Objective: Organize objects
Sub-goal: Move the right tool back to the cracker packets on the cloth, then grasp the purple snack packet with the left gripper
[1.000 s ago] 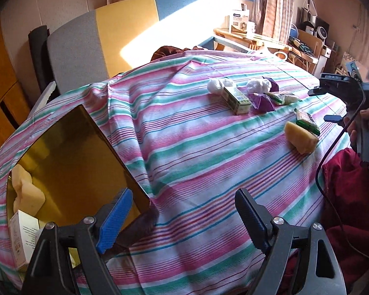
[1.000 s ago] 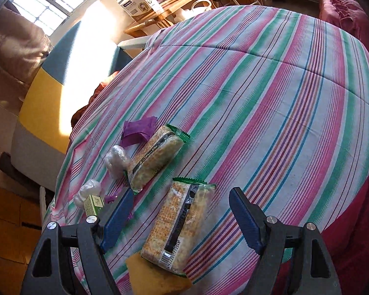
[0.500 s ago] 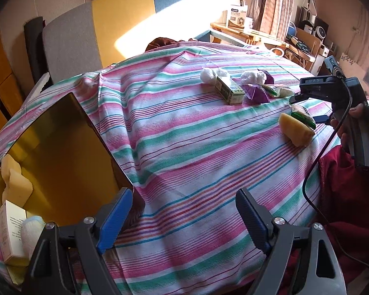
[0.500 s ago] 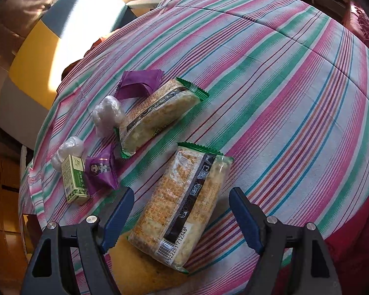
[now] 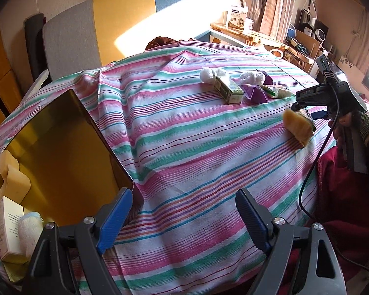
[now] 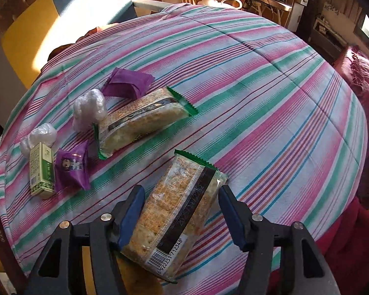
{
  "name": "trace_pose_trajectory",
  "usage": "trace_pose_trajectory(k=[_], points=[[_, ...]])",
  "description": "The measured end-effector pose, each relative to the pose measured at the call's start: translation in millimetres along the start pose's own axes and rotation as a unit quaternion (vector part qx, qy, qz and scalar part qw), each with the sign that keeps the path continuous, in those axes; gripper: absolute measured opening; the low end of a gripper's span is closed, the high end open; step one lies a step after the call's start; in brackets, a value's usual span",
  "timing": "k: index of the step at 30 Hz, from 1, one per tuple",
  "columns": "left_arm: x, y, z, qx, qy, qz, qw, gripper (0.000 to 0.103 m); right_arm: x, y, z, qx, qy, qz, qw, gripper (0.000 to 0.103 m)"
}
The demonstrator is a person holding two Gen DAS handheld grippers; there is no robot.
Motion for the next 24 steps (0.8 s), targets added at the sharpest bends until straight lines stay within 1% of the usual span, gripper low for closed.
trace_pose_trajectory(k=[1,2,4,5,7,8,10,13,15,17,19,21,24], points=[[0,0,1,0.0,-0.003,0.0,1.0,0.086,-7,1,2,-0.004,-0.005,-0.016,1.0,0.057],[-1,0,2,-0.001,-0.006,-0.001,1.0,0.086,-14,2,3,-0.004,-0.025,-0.011,1.0,0.057],[-3,0,6,-0.003,-0.011,-0.003,0.9999,0.086,-23,2,6,0.0,-0.086,0.031,0.996,0.059],[-5,-1,8,-0.004,-0.015,-0.004,0.9999,0.086,-29,3,6,0.002,-0.112,0.043,0.993,0.059],[-8,-3,14,-0.008,-0.022,-0.005,0.9997,0.086,-42,6,8,-0.005,-0.153,0.052,0.987,0.065],[-10,-4,17,-0.01,-0.024,-0.007,0.9996,0.086,-48,9,9,-0.013,-0.169,0.054,0.984,0.07],[-17,-9,26,-0.012,-0.026,-0.014,0.9995,0.086,-58,15,12,-0.027,-0.194,0.058,0.979,0.072],[-32,-23,38,-0.006,-0.021,-0.041,0.9989,0.086,-65,22,14,-0.041,-0.219,0.073,0.972,0.072],[-43,-35,45,0.005,-0.009,-0.063,0.998,0.086,-68,27,16,-0.048,-0.229,0.084,0.969,0.072],[-51,-48,50,0.017,0.002,-0.077,0.9969,0.085,-70,34,18,-0.059,-0.236,0.094,0.965,0.072],[-59,-60,55,0.024,0.01,-0.087,0.9959,0.085,-68,39,21,-0.067,-0.24,0.103,0.963,0.075],[-62,-69,58,0.034,0.02,-0.087,0.9954,0.085,-63,38,20,-0.062,-0.242,0.115,0.962,0.075],[-72,-80,62,0.048,0.039,-0.102,0.9928,0.084,-61,35,20,-0.057,-0.253,0.129,0.957,0.075]])
Point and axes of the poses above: each gripper's, at about its wrist camera, not at the fingertips, and y roughly against the way its jaws point, x to its left, z to its top, the point moved 7 cm from there along -y, roughly the way its jaws point, and after that the axes turned 13 degrees about -x, right-handed, at the moved point
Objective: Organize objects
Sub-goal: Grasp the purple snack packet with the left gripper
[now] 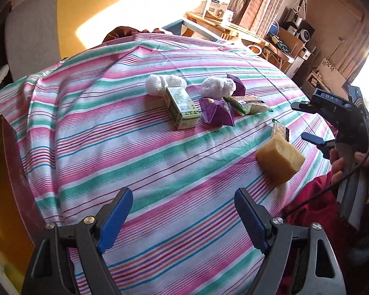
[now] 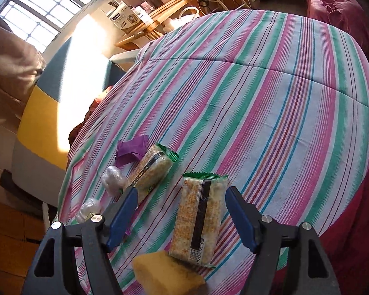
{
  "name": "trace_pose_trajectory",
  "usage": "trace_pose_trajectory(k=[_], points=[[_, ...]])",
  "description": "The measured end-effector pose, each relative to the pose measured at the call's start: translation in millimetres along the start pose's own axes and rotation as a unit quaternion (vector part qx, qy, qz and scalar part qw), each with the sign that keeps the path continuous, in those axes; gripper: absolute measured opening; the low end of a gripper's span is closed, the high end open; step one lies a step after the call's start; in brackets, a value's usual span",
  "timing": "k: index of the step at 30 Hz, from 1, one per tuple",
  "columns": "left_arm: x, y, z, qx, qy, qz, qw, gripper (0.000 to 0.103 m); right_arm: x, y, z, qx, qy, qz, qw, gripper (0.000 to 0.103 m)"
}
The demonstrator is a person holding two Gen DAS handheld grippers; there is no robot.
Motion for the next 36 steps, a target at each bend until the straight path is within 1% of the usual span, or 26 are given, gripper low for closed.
trace_pose_trajectory(k=[6,7,9,11,13,14,16,17,18,20,23,24,25,26,27,29,32,33,34,35,36], points=[[-31,-27,18,0.018,0.012,-0.041,0.9989,0.082,-2,-3,3,-0.001,-0.022,0.006,1.0,0.075],[-36,-31,23,0.017,0.01,-0.043,0.9989,0.082,-1,-6,3,0.0,-0.025,0.008,1.0,0.075],[-42,-40,33,0.013,0.001,-0.036,0.9993,0.081,0,-9,1,0.007,-0.027,0.013,1.0,0.075],[-51,-48,44,0.001,-0.023,-0.028,0.9993,0.08,2,-12,-2,0.016,-0.03,0.018,0.999,0.075],[-60,-57,55,-0.011,-0.068,-0.026,0.9973,0.079,5,-16,-4,0.024,-0.032,0.021,0.999,0.075],[-64,-62,60,-0.016,-0.096,-0.025,0.9949,0.078,5,-18,-5,0.027,-0.033,0.021,0.999,0.075],[-72,-74,68,-0.022,-0.165,-0.022,0.9859,0.077,4,-21,-7,0.035,-0.038,0.02,0.998,0.075],[-76,-80,72,-0.025,-0.2,-0.024,0.9792,0.077,3,-23,-8,0.039,-0.042,0.021,0.998,0.075],[-80,-85,74,-0.028,-0.237,-0.028,0.9707,0.077,3,-24,-9,0.045,-0.046,0.024,0.998,0.075],[-88,-93,74,-0.022,-0.306,-0.042,0.951,0.077,4,-26,-11,0.052,-0.051,0.029,0.997,0.075],[-95,-105,68,0.008,-0.401,-0.066,0.9137,0.079,5,-29,-13,0.062,-0.052,0.036,0.996,0.075],[-96,-109,67,0.015,-0.427,-0.068,0.9014,0.079,6,-30,-14,0.065,-0.053,0.037,0.996,0.075],[-95,-112,66,0.024,-0.447,-0.074,0.8913,0.079,6,-31,-15,0.069,-0.053,0.037,0.996,0.075],[-94,-116,66,0.035,-0.457,-0.082,0.885,0.079,6,-32,-16,0.072,-0.053,0.038,0.995,0.075],[-92,-120,68,0.041,-0.464,-0.086,0.8809,0.079,7,-33,-17,0.075,-0.052,0.038,0.995,0.075],[-89,-129,70,0.057,-0.469,-0.097,0.8758,0.079,8,-34,-18,0.079,-0.049,0.038,0.995,0.075],[-85,-145,68,0.074,-0.474,-0.107,0.8707,0.079,8,-35,-18,0.08,-0.048,0.036,0.995,0.075],[-84,-150,67,0.078,-0.474,-0.107,0.8705,0.077,7,-36,-18,0.08,-0.049,0.035,0.995,0.075],[-83,-155,66,0.083,-0.471,-0.107,0.8716,0.073,5,-36,-17,0.078,-0.051,0.033,0.995,0.075],[-82,-160,64,0.089,-0.464,-0.108,0.8746,0.058,3,-36,-16,0.076,-0.052,0.03,0.995,0.075],[-84,-160,62,0.094,-0.447,-0.118,0.8818,0.041,1,-37,-15,0.074,-0.052,0.026,0.996,0.075]])
Point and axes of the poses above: each gripper's, at about its wrist camera, not at the fingertips, and y roughly against the way its jaws point, x to its left, z to its top, the point moved 7 cm from there along -y, roughly the way its jaws point, and after that the axes turned 13 degrees about -x, right-handed, at the moved point
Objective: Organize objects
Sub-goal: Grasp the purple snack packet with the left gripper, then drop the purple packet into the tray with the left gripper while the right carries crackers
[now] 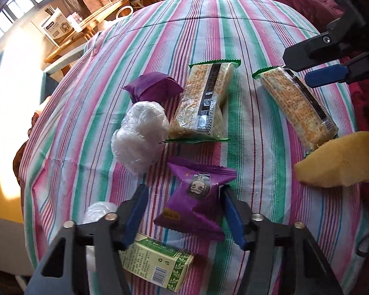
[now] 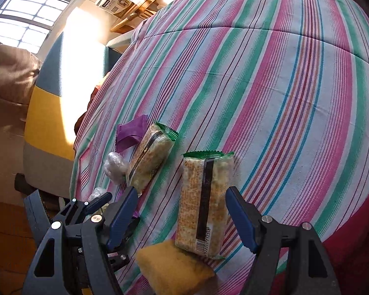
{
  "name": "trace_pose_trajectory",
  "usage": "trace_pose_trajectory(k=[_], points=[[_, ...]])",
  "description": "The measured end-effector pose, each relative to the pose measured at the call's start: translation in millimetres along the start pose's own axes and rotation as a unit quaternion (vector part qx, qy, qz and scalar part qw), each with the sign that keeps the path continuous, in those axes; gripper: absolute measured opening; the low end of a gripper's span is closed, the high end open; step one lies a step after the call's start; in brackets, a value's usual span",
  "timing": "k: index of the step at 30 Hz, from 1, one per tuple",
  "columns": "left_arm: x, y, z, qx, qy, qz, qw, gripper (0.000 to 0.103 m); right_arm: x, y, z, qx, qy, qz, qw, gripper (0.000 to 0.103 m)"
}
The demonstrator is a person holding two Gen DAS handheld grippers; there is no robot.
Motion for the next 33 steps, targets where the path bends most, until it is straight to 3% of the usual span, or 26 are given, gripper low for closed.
trace_pose_trajectory(k=[1,5,10,17,25,29,31,33], points=[[-1,1,1,-0.008,0.025,-0.013,0.9996,0.035,-2,0,1,-0.002,0.001,-0.006,1.0,0.075],[-10,11,-5,-0.033,0.067,-0.003,0.9972,0.034,-7,-2,4,-0.006,0.011,-0.03,0.999,0.075],[-20,41,-18,-0.064,0.134,0.036,0.9882,0.034,-10,-3,5,-0.016,0.031,-0.062,0.997,0.075],[-35,88,-62,-0.092,0.248,0.09,0.9602,0.034,-2,-17,-6,0.003,0.102,-0.107,0.989,0.075],[-54,129,-103,-0.116,0.318,0.113,0.9341,0.034,12,-31,-17,0.006,0.203,-0.168,0.965,0.073],[-58,150,-121,-0.128,0.348,0.125,0.9203,0.034,17,-37,-20,0.002,0.25,-0.201,0.947,0.062],[-56,159,-128,-0.134,0.364,0.132,0.9122,0.034,19,-39,-21,-0.004,0.272,-0.211,0.939,0.051],[-56,171,-135,-0.144,0.379,0.138,0.9036,0.034,22,-41,-23,-0.006,0.287,-0.209,0.935,0.05]])
Point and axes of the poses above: each gripper's, at about its wrist camera, not at the fingertips, and y roughly against the way its jaws point, x to its left, z to its top, the point moved 7 cm from there along -y, roughly the way its jaws point, and after that the axes turned 13 degrees about -x, right-handed, at the moved point
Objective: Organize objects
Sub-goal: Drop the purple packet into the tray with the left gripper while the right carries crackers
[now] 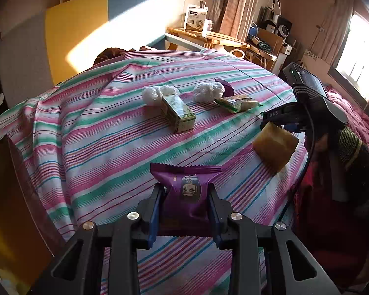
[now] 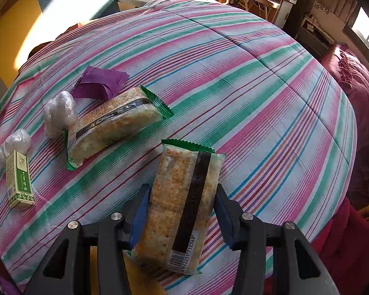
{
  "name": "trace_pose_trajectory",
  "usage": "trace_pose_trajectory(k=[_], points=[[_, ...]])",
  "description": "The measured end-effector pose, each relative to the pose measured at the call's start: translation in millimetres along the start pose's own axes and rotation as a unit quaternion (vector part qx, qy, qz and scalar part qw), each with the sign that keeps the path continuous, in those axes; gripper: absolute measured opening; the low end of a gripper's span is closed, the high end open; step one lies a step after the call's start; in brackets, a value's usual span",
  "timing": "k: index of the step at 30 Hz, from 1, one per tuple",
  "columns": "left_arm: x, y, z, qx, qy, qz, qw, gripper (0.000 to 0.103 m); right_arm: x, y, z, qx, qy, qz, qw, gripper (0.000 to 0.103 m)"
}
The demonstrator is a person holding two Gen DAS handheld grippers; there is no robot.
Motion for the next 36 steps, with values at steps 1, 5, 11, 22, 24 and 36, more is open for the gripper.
trace_pose_trajectory(k=[1,5,11,22,24,36], points=[[4,6,0,-0.005,0.008,0.004,0.9999,0.034,1,0,0,-0.001,-0.001,0.005,1.0,0.05],[26,35,0,-0.027,0.045,0.021,0.9984,0.034,1,14,13,-0.038,-0.036,0.057,0.997,0.05],[79,80,-3,-0.06,0.107,0.071,0.9899,0.034,8,37,29,-0.096,-0.048,0.092,0.99,0.05],[197,157,-41,-0.088,0.203,0.211,0.9521,0.034,25,62,32,-0.136,-0.04,0.142,0.98,0.05],[213,166,-51,-0.088,0.221,0.23,0.9438,0.034,27,61,33,-0.135,-0.039,0.143,0.98,0.05],[249,174,-72,-0.064,0.221,0.311,0.9222,0.034,32,63,34,-0.141,-0.029,0.151,0.978,0.05]])
Point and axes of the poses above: each gripper's, at about its wrist camera, not at the fingertips, and y roughly against the way its jaws point, x to its left, z to its top, the point moved 7 cm from there along -y, roughly the way its jaws point, and after that the axes turned 13 degrees about -x, right-handed, at the moved point
